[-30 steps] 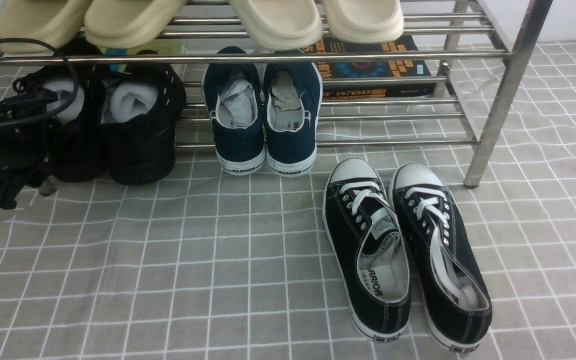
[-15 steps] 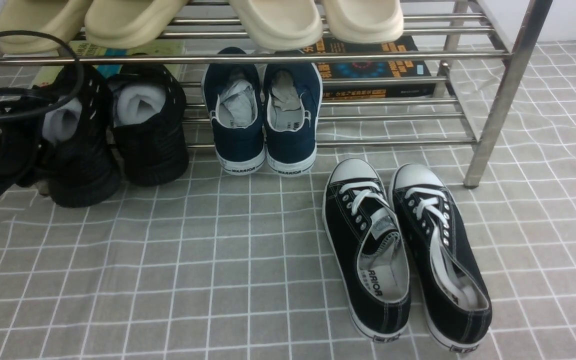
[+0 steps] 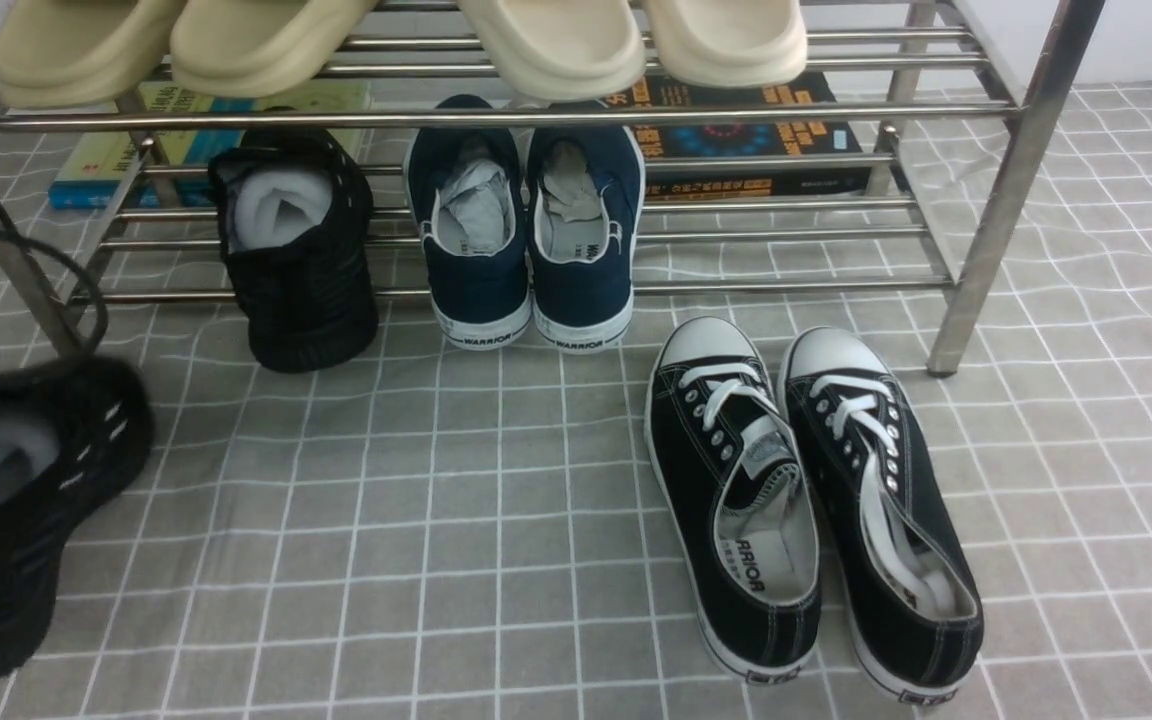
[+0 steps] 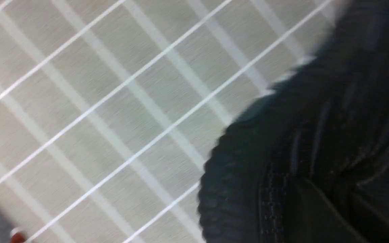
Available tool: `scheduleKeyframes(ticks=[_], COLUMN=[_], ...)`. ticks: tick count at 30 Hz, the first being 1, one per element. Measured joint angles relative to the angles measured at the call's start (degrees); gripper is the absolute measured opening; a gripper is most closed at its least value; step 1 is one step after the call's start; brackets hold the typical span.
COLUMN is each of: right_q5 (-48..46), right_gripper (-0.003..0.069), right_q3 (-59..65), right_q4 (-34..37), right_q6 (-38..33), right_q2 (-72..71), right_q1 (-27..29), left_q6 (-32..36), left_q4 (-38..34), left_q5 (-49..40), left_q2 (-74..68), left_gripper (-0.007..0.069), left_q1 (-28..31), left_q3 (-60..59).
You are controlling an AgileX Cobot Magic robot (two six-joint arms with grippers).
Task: Take the shoes off the shelf with your hand from the grey coffee tablecloth.
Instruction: 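Set the held shoe down on the floor in front of the rack with the left gripper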
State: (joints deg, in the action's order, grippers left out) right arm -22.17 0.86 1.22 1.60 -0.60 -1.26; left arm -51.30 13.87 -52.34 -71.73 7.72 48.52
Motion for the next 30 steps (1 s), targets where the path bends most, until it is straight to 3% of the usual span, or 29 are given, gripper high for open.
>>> scheduleKeyframes(ticks=[7,21,30], right_q5=[0.0,0.0,0.0], right_gripper=[0.0239,0.0239,0.0239], right_q3=[0.0,0.0,0.0], right_q4=[0.0,0.0,0.0], right_q6=[0.0,0.0,0.05], right_q2=[0.0,0.0,0.0], right_q1=[0.0,0.0,0.0], left_q6=[-0.91,6.79,6.79], left_q4=[-0.17,-4.51,-4.51], left_q5=[5.03,6.23,12.75], left_q2=[1.24,8.65,3.56], left_gripper=[0.0043,0.0045,0.0046], left_q1=[0.0,0.0,0.0], left_q3=[-6.78,-2.21,-8.43])
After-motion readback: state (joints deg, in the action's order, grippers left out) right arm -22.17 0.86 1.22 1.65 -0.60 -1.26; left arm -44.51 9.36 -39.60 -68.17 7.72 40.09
